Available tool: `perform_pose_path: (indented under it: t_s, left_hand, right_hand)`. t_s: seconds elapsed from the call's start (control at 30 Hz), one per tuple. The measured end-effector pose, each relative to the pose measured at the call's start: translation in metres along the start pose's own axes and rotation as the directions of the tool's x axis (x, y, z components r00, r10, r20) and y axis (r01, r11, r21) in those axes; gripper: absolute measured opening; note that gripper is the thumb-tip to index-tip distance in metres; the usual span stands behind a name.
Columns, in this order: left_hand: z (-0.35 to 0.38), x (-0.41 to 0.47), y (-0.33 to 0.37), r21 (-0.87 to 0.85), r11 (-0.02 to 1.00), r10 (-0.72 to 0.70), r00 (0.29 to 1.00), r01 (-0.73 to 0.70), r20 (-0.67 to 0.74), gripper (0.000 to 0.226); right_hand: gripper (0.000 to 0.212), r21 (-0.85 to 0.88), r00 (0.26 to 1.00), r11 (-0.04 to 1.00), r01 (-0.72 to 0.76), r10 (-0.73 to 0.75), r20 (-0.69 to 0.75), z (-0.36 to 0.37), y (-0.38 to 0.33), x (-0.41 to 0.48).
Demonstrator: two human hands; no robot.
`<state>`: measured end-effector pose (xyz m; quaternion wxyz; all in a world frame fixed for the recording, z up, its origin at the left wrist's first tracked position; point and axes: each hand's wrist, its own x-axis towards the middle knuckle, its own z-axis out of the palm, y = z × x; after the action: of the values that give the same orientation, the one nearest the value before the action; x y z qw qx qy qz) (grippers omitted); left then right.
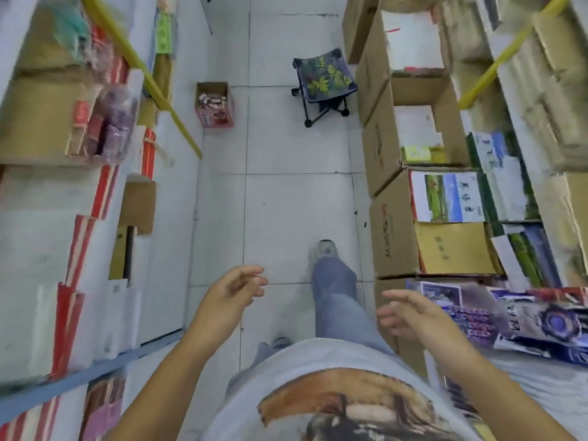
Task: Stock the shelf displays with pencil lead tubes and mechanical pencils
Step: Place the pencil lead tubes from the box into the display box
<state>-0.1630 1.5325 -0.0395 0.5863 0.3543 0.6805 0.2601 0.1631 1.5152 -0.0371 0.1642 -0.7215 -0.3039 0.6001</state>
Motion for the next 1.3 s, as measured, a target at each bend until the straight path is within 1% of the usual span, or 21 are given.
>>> perform_pose_path:
  t_s: [0.13,0.3,0.43,0.53,0.63,0.73,0.83,0.97,1.03,1.13,1.3]
  left_hand:
    - [0.006,0.076,0.057,-0.045,0.999,-0.026,0.998,0.023,-0.065,0.018]
    - [-0.002,0.148,0.125,-0.096,0.993,-0.079,0.989,0.068,-0.123,0.019]
    - [-0.026,0.202,0.164,-0.151,0.986,-0.094,0.976,0.065,-0.198,0.018]
    - [-0.053,0.252,0.187,-0.172,0.983,-0.105,0.967,0.065,-0.234,0.018]
    - [-0.083,0.311,0.210,-0.177,0.981,-0.120,0.967,0.081,-0.223,0.018]
    - [-0.111,0.368,0.248,-0.171,0.983,-0.103,0.975,0.069,-0.196,0.018]
    - [-0.135,0.419,0.297,-0.148,0.988,-0.078,0.983,0.053,-0.168,0.018]
    - [-0.155,0.485,0.357,-0.142,0.990,-0.036,0.988,0.014,-0.149,0.017]
    - [-0.160,0.518,0.378,-0.162,0.987,-0.033,0.987,0.007,-0.159,0.018]
    - [-0.164,0.559,0.404,-0.221,0.975,-0.070,0.977,0.024,-0.203,0.017]
    - [-0.166,0.598,0.439,-0.334,0.940,-0.178,0.933,0.067,-0.314,0.018]
  right_hand:
    - [0.018,-0.036,0.999,0.999,0.004,-0.002,0.053,-0.025,-0.087,0.085]
    - [0.016,-0.118,0.992,0.991,0.069,-0.055,0.118,-0.039,-0.228,0.169]
    - [0.016,-0.192,0.973,0.971,0.141,-0.100,0.206,-0.029,-0.329,0.234]
    - [0.017,-0.229,0.960,0.958,0.172,-0.110,0.259,-0.006,-0.391,0.287]
    - [0.016,-0.235,0.961,0.956,0.174,-0.112,0.253,0.022,-0.438,0.331]
    - [0.017,-0.220,0.961,0.960,0.174,-0.117,0.250,0.045,-0.480,0.362]
    - [0.019,-0.238,0.966,0.956,0.169,-0.113,0.231,0.054,-0.521,0.383]
    - [0.018,-0.213,0.974,0.968,0.133,-0.088,0.207,0.051,-0.570,0.418]
    - [0.017,-0.237,0.975,0.965,0.114,-0.063,0.212,0.051,-0.594,0.442]
    - [0.018,-0.301,0.970,0.947,0.109,-0.035,0.241,0.054,-0.637,0.482]
    - [0.017,-0.430,0.929,0.880,0.201,-0.031,0.370,0.066,-0.741,0.546]
